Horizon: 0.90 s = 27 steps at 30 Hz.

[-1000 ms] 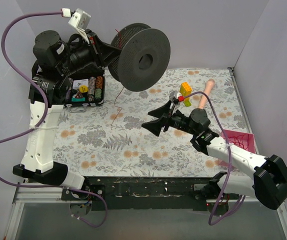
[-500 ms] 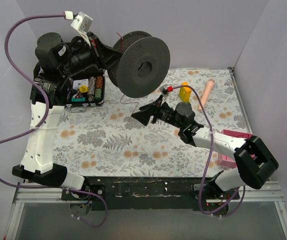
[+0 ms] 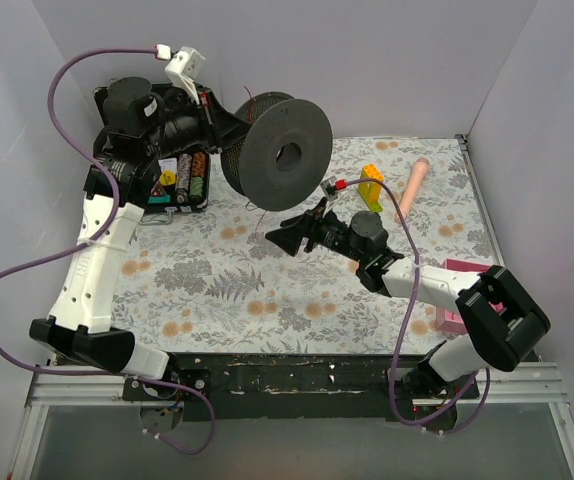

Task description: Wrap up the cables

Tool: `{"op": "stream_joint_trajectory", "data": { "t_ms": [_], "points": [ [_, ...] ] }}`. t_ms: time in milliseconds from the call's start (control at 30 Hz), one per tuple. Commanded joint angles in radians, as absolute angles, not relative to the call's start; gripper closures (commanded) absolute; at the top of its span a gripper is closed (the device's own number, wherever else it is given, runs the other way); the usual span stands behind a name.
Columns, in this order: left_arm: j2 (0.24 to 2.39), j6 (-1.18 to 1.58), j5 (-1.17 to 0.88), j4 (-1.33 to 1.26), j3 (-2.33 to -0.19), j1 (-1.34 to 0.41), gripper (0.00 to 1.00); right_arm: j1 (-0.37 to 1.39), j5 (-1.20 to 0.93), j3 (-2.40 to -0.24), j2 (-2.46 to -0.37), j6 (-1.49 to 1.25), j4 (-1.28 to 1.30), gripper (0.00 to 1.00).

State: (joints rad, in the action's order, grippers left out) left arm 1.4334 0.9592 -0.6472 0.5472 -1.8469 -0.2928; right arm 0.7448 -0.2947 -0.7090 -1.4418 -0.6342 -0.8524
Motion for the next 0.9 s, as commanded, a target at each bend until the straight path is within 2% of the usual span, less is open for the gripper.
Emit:
{"op": "stream_joint_trajectory", "data": {
  "t_ms": [0, 333, 533, 867],
  "points": [
    [1.388, 0.991, -0.658, 0.465, -1.925, -0.298, 1.00, 0.750, -0.342, -0.701, -1.508, -0.693, -1.105, 0.12],
    [1.402, 1.020, -0.653, 0.449, -1.959, -0.296, 1.00, 0.770, -0.203, -0.692, -1.577, -0.804, -1.258, 0.15],
    [1.408, 1.025, -0.660, 0.448, -1.990, -0.296, 1.00, 0.805, -0.130, -0.761, -1.635, -0.853, -1.169, 0.19],
    [1.408, 1.019, -0.661, 0.448, -1.999, -0.298, 1.00, 0.847, -0.192, -0.825, -1.726, -0.926, -1.275, 0.23]
  ]
}}
